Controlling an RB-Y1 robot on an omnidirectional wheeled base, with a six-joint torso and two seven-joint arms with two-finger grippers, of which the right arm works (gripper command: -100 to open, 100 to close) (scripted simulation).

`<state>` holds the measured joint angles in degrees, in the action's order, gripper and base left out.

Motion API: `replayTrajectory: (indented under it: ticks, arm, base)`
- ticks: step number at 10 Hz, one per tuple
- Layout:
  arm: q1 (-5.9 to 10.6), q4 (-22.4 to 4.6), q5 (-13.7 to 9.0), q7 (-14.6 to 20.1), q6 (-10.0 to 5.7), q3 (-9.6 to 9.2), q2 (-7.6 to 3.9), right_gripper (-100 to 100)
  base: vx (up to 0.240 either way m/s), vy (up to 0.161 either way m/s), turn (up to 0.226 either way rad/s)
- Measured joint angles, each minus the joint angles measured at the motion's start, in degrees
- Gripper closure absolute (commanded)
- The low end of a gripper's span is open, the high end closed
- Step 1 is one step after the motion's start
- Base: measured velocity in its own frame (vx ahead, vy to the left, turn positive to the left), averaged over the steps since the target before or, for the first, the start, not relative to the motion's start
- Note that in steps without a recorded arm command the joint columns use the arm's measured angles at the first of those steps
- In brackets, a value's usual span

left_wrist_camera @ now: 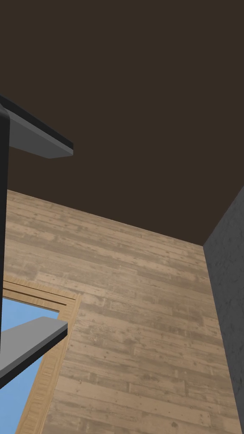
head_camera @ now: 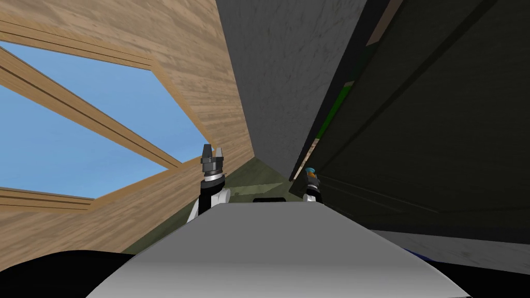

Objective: Pull the door open

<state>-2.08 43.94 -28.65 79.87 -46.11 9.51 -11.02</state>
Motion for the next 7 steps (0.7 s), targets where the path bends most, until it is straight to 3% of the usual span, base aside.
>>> replayTrajectory:
  ticks: [2,7]
  arm:
    - [0.00,0.0,0.0,0.0,0.02,-0.01,0.00,100]
    - [-0.64,0.5,1.1,2.5,0.00,-2.21,-1.57,100]
  base:
    - [0.000,0.000,0.000]
    - [-0.209,-0.007,0.125]
